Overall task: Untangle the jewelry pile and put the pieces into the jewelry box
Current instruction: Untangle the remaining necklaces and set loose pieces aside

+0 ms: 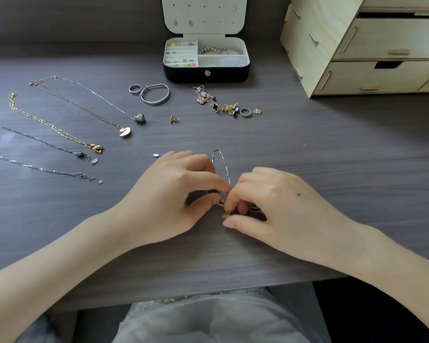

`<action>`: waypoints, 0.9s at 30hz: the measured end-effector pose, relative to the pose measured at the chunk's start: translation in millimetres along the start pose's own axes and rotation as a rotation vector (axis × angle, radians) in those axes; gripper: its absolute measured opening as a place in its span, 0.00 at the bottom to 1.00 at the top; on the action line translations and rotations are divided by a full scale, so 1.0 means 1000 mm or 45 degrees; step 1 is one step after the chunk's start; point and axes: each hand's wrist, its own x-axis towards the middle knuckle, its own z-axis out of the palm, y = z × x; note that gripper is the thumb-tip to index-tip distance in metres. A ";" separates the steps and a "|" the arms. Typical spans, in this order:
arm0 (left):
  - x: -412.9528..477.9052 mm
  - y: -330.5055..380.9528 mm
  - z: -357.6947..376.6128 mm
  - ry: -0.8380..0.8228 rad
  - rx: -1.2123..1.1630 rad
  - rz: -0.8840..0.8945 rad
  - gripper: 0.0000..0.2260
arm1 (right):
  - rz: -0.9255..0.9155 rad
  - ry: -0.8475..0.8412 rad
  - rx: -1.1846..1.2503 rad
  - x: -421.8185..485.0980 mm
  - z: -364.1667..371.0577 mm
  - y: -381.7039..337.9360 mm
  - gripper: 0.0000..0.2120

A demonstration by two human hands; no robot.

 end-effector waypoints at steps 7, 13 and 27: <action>-0.003 -0.002 0.006 0.088 -0.035 0.009 0.10 | 0.259 0.119 0.312 -0.004 -0.020 0.016 0.08; -0.005 0.000 0.005 0.102 0.002 0.035 0.12 | 0.435 0.112 0.360 -0.001 -0.025 0.022 0.09; 0.014 0.013 0.001 0.061 -0.020 -0.038 0.09 | 0.364 0.034 0.448 0.001 -0.029 0.025 0.08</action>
